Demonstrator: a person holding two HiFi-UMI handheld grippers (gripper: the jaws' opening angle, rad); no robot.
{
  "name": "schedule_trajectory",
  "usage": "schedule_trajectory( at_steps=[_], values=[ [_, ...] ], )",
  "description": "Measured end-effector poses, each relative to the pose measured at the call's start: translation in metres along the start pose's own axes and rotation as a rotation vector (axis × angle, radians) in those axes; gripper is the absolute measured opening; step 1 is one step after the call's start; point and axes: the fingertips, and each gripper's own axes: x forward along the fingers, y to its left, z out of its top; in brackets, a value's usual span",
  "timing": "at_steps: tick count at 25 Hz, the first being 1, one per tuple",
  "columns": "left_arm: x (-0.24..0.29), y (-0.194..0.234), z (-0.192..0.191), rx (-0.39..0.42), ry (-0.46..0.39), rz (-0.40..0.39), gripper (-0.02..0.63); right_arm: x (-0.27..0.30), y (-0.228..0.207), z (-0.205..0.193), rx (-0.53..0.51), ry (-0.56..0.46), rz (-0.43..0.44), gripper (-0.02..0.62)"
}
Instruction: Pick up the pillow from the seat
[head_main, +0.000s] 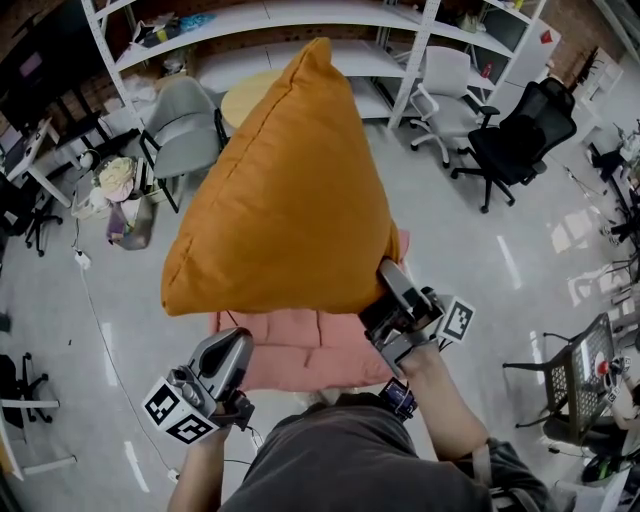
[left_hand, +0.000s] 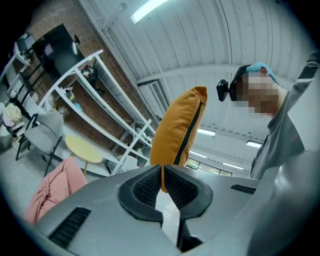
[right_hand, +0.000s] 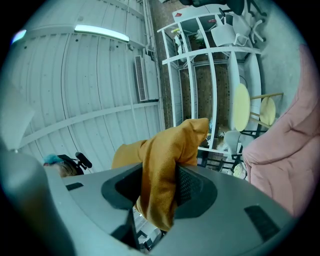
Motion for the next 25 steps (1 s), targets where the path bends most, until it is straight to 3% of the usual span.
schedule_trajectory(
  at_steps=[25],
  values=[
    [0.011,0.015,-0.008,-0.034,0.003,0.031,0.011,-0.001,-0.023,0.005,0.03,0.005,-0.005,0.161]
  ],
)
